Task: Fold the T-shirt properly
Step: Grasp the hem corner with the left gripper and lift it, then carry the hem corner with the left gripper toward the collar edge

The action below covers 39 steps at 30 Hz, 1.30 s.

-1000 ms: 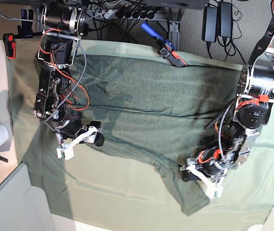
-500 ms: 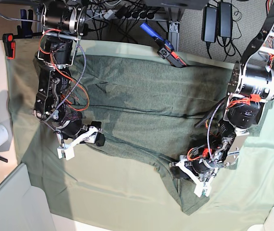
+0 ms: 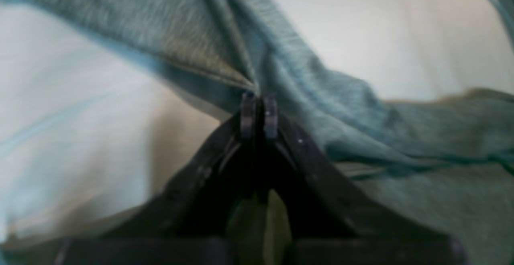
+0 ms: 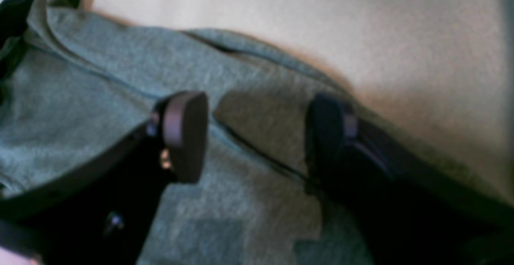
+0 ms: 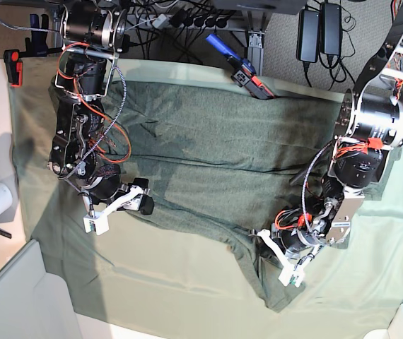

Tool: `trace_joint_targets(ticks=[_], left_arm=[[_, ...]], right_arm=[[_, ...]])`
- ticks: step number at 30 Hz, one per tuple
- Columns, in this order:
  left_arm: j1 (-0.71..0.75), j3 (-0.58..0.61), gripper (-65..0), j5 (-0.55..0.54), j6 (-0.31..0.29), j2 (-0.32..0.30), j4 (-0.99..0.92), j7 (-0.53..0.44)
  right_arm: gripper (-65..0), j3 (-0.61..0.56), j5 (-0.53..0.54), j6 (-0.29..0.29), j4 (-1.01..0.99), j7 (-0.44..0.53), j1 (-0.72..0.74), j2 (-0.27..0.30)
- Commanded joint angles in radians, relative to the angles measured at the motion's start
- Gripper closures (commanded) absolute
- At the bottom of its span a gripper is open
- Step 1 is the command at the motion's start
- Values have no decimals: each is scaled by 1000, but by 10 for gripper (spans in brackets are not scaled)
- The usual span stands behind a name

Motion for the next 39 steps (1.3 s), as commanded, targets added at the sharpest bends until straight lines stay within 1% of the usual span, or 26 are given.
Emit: trace_joint_targets(ticks=[1,5,7,9,13,20,22,28,29,32,33,34,35,39], left_arm=[[-41,-7,0,-23,-43,0,19,-23],[-40,-63,0,-30,-159,0,68,-6],[-40,-100,0,-42,-206,0,106,36],[-38,-130,0,-78,-237,-3,150,106],[-13,-173,0,-124,-259,-7,258,245],[120,-179,0,-210,-259,-51,531,401],[160,-179,0,-233,-259,-65,597,431],[274,-178,0,-259,-259,-97,766,452],[296,-179,-51,-275,-259,-97,797,465],[360,-178,-267,-342,-259,-97,881,519],[381,-177,-313,-355,-259,-97,900,521],[399,-176,-332,-363,-259,-97,909,517],[411,-177,-331,-361,-259,-97,910,502],[415,-177,-331,-291,-257,-97,910,401]], right_arm=[[-401,5,16,5,17,20,27,10],[-401,5,16,4,17,22,26,11],[-401,5,14,5,17,21,25,11],[-401,5,5,5,17,21,24,11],[-401,5,-2,5,17,23,25,11],[-401,5,-2,5,17,23,24,11],[-401,5,-2,5,17,23,24,11],[-401,5,-2,5,17,23,24,11],[-401,5,-2,5,17,23,24,11],[-401,5,-2,5,17,23,24,11],[-401,5,-2,5,17,23,24,11],[-401,5,-2,5,17,23,24,11],[-401,5,-2,5,17,23,24,11],[-401,5,-2,5,17,23,24,17]])
